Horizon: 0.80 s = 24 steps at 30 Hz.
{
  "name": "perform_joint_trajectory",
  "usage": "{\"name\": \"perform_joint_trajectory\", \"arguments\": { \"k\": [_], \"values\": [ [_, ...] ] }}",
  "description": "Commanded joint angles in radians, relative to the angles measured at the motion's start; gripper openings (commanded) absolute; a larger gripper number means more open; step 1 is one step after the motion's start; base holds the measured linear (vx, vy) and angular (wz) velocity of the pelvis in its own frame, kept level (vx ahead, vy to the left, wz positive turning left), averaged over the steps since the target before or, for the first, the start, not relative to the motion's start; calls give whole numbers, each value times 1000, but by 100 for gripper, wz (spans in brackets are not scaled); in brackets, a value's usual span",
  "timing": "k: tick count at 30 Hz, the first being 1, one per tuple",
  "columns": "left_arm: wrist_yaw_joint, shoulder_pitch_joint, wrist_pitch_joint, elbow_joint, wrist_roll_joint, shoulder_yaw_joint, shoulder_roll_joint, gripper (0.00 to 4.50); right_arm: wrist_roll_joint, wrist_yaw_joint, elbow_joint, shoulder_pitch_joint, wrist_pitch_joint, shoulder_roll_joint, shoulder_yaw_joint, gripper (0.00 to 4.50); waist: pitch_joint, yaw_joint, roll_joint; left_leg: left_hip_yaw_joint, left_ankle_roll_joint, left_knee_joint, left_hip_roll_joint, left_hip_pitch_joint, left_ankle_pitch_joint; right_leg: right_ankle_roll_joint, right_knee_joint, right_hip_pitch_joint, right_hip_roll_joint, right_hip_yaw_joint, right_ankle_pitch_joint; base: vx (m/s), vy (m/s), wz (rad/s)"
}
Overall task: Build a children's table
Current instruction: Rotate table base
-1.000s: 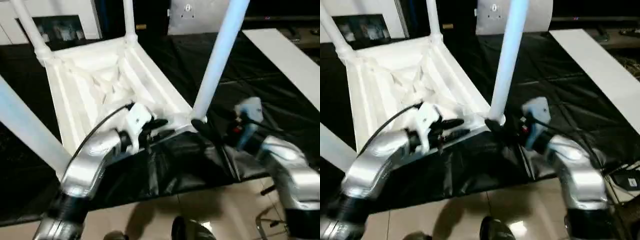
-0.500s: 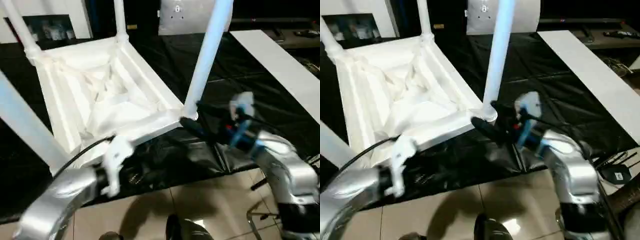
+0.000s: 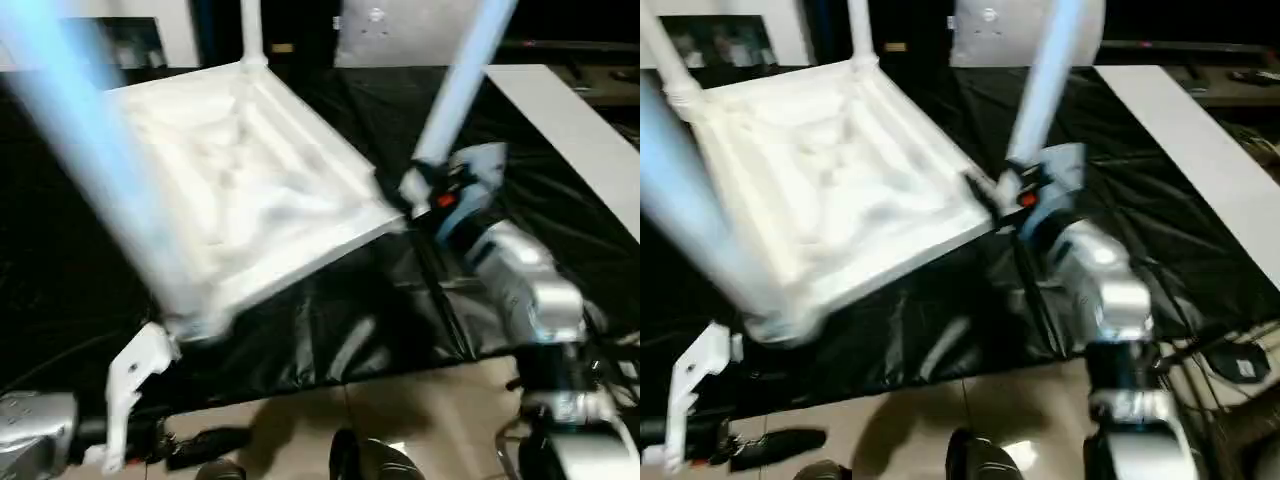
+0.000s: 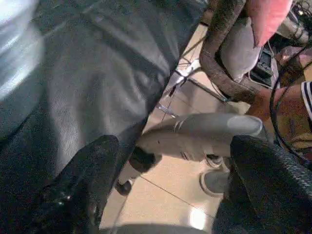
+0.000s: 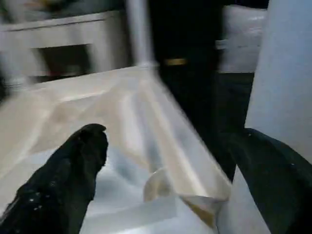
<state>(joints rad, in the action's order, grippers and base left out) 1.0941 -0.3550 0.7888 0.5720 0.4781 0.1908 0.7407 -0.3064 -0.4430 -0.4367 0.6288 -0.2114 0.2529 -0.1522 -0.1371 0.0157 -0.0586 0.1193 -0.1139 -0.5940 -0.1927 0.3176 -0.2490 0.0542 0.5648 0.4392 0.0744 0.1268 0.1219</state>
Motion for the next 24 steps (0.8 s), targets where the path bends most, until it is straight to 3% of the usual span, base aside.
{"name": "perform_joint_trajectory", "arguments": {
  "k": [1,3,4,5,7,10,11,12,14,16,17,18,21,24],
  "values": [
    [20,-14,-31,-21,4,29,16,448,28,81,-85,13,61,62,-95,450,55,-8,14,31,106,73,-11,5,-49,163,-57,-60,50,-66,373,0,0,0],
    [13,-8,-66,-57,-11,50,20,448,30,90,-117,23,82,83,-101,450,58,6,10,35,129,70,-8,12,6,173,-43,-64,45,-72,315,0,0,0],
    [6,11,-96,-92,-18,69,17,448,31,74,-118,20,85,89,-98,450,58,6,7,35,136,69,-7,15,15,174,-40,-67,42,-73,302,0,0,0],
    [0,13,-123,-108,-21,101,13,448,32,56,-111,12,80,93,-92,450,64,5,6,30,163,66,-4,23,44,178,-34,-78,45,-73,277,0,0,0],
    [-6,19,-148,-121,-13,132,9,448,34,26,-101,2,78,93,-80,450,65,1,6,27,179,67,-7,27,61,184,-33,-81,47,-72,267,0,0,0],
    [-37,175,-177,-189,49,169,-33,448,39,-84,4,-90,34,88,13,450,63,-6,6,28,196,65,-4,27,42,178,-42,-82,44,-70,306,0,0,0],
    [-39,190,-176,-194,53,166,-36,448,40,-86,9,-97,31,88,20,450,65,-4,8,27,191,65,-9,21,40,181,-45,-79,47,-70,322,0,0,0],
    [-44,236,-172,-209,67,151,-47,448,41,-87,25,-119,10,90,41,450,65,-6,13,24,181,68,-15,24,34,186,-43,-82,48,-68,336,0,0,0],
    [-43,270,-174,-221,78,132,-56,448,52,-85,34,-138,-15,92,57,450,66,-8,5,26,149,67,-15,26,18,176,-43,-85,49,-70,361,0,0,0],
    [-40,311,-176,-233,79,102,-68,448,76,-75,40,-159,-38,95,78,450,69,-9,7,30,127,66,-13,23,2,160,-48,-83,45,-71,385,0,0,0],
    [-41,374,-174,-246,73,48,-96,448,115,-33,29,-181,-70,90,99,450,71,-6,10,31,115,65,-12,21,-1,150,-50,-82,43,-71,394,0,0,0],
    [-44,400,-174,-251,68,26,-108,448,131,-15,19,-185,-78,86,102,450,74,-6,5,32,104,65,-11,21,6,144,-51,-83,42,-71,394,0,0,0],
    [-61,491,-172,-273,50,-53,-164,448,174,36,-5,-192,-89,68,115,450,78,1,8,33,83,65,-13,19,4,137,-51,-81,43,-71,385,0,0,0],
    [-90,582,-196,-317,18,-139,-225,448,178,51,-35,-175,-82,43,147,450,83,5,4,32,78,64,-9,27,8,127,-46,-90,43,-70,369,0,0,0]
  ]
}}
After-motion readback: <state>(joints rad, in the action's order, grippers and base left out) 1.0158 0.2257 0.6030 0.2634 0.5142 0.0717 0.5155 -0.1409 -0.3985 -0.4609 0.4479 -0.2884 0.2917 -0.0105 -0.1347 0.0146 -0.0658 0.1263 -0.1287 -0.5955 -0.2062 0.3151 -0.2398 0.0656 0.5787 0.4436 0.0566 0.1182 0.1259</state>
